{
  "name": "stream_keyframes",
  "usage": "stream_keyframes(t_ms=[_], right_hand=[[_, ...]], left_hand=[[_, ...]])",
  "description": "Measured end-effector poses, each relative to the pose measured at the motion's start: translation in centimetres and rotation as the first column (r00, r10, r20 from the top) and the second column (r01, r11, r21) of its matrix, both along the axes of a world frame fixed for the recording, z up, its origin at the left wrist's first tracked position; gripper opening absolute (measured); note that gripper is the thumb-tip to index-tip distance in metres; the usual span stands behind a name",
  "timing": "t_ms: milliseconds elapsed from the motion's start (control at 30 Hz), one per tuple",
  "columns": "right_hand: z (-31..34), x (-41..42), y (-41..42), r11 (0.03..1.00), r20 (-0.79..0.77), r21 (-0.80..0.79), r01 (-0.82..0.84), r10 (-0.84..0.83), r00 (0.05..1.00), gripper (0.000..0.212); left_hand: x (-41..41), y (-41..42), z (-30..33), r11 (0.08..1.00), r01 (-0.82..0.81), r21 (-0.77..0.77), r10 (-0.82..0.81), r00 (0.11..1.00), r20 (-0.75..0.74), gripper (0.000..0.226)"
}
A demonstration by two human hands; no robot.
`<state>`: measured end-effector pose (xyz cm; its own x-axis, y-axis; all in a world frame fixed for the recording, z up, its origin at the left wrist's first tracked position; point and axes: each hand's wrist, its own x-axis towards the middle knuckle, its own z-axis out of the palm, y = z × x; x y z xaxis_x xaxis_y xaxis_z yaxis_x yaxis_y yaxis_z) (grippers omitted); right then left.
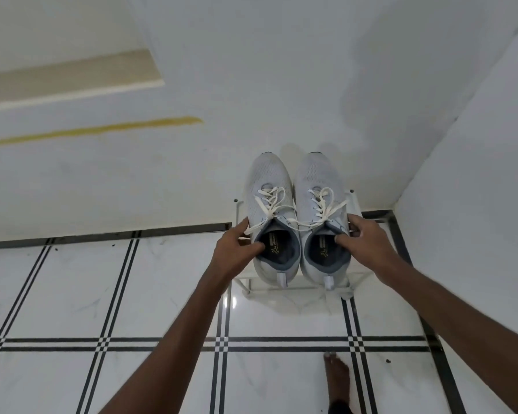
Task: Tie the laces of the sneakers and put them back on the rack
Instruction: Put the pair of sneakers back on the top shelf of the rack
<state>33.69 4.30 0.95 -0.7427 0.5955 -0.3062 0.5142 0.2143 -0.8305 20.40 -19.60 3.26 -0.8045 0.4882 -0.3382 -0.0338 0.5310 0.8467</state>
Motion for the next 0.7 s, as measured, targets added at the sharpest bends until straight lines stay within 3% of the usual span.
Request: stream_keyframes(t_ms=[100,367,533,700], right_hand=[[-3.4,-4.2,3.0,0.999,0.036,-0.034,-0.005,0.006,0.999,0.029],[-15.5,-12.0,8.3,0.997,0.184,-0.073,-0.019,0.032,0.982,0.023],[-21.4,-13.0,8.9,0.996,0.291,-0.093,0.013,0.014,0.957,0.021],[-24.6,-12.4,8.7,0.994,0.365,-0.110,0.029,0.014,0.931,0.021]], left_hand=[[-3.9,3.2,-3.3,1.000,-0.012,-0.024,0.013,0.999,0.038,0.053],[-11.1,8.9,-16.4,0.994,-0.039,-0.102,0.056,0.984,0.168,0.064],[-12.9,10.2,-23.7,0.986,0.008,-0.169,0.030,0.975,0.221,0.066],[-12.9,10.6,-26.9,0.978,0.056,-0.201,-0.001,0.964,0.264,0.067]])
